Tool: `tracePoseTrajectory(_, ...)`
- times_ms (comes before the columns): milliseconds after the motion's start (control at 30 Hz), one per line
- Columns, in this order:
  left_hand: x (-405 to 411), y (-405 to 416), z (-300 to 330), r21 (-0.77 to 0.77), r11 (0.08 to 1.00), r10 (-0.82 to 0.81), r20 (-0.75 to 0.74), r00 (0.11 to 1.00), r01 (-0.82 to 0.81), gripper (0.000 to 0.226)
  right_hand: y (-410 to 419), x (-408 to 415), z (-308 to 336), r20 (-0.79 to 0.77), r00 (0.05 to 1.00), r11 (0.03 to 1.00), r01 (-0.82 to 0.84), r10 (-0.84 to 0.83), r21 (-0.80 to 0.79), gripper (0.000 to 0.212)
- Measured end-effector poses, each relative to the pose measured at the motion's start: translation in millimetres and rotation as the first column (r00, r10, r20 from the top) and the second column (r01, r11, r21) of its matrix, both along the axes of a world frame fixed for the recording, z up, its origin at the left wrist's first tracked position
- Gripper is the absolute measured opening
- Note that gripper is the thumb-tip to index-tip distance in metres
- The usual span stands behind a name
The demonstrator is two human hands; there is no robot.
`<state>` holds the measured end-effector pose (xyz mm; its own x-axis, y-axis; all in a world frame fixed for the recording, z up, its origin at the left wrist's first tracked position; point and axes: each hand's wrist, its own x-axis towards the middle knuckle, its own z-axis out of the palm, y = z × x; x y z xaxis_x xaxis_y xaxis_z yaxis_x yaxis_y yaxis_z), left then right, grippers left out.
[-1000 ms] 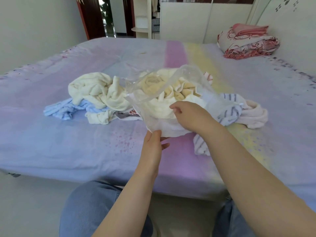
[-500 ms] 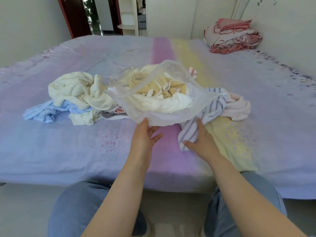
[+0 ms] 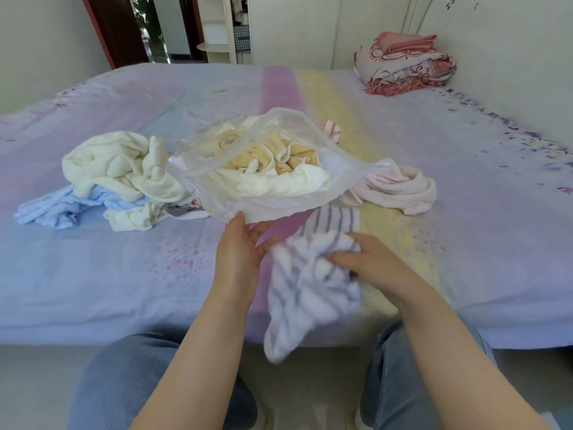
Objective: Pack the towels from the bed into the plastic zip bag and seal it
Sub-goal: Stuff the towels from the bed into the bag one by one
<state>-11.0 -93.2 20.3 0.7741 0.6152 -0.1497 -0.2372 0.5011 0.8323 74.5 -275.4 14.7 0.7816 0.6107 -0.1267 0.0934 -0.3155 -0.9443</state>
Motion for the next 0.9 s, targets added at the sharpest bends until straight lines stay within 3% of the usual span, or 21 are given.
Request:
tracePoseTrajectory(33,0.3,-1.0,-0.2,0.005,1.0,0.004,-0.001,1.0,-0.004,0.034,3.3,16.2,-6.0,0.089,0.984,0.988,0.156,-0.156,-0.002,0.013)
tracePoseTrajectory(100,0.1,-3.0,-0.7,0.012,1.0,0.013,-0.001,1.0,-0.013,0.034,15.8,50.5,-24.4,0.325,0.859,0.898,0.436,-0.395,-0.06,0.024)
tracePoseTrajectory(167,-0.2,-5.0,-0.9,0.023,1.0,0.013,-0.002,1.0,-0.013,0.034,28.7,71.6,-40.9,0.504,0.726,0.781,0.607,-0.468,-0.149,0.034)
tracePoseTrajectory(233,-1.1,-5.4,-0.6,0.037,0.999,0.014,0.004,1.0,-0.014,0.032,45.7,78.9,-52.2,0.462,0.795,0.795,0.547,-0.393,-0.264,0.055)
tracePoseTrajectory(333,-3.4,-2.5,-0.6,0.043,0.999,0.024,0.007,1.0,-0.024,0.026,72.3,68.2,-66.3,0.298,0.951,0.831,0.227,-0.078,-0.508,0.105)
tracePoseTrajectory(433,-3.5,-1.1,-0.1,0.042,0.999,0.031,-0.008,0.999,-0.03,0.026,75.0,57.4,-80.7,0.34,0.925,0.774,0.089,0.17,-0.627,0.123)
tracePoseTrajectory(533,-1.8,-3.7,1.6,0.044,0.999,0.019,-0.017,1.0,-0.018,0.027,65.6,58.8,-85.5,0.409,0.891,0.761,0.123,0.199,-0.638,0.102)
tracePoseTrajectory(667,-2.0,-7.3,4.3,0.073,0.997,0.008,-0.02,1.0,-0.007,0.031,55.4,62.5,-82.2,0.533,0.846,0.809,0.3,0.019,-0.506,0.068)
tracePoseTrajectory(767,-8.3,-6.0,1.9,0.155,0.988,0.014,-0.054,0.998,-0.006,0.029,37.1,62.3,-80.0,0.461,0.869,0.871,0.358,-0.18,-0.335,0.046)
tracePoseTrajectory(867,-16.7,-3.8,-2.4,0.264,0.965,0.019,-0.107,0.994,0.009,0.034,19.6,49.4,-73.1,0.429,0.866,0.926,0.347,-0.256,-0.148,0.009)
tracePoseTrajectory(900,-18.8,-3.4,-3.2,0.296,0.955,0.019,-0.122,0.992,0.018,0.037,14.4,38.1,-65.0,0.392,0.879,0.939,0.332,-0.271,-0.095,0.008)
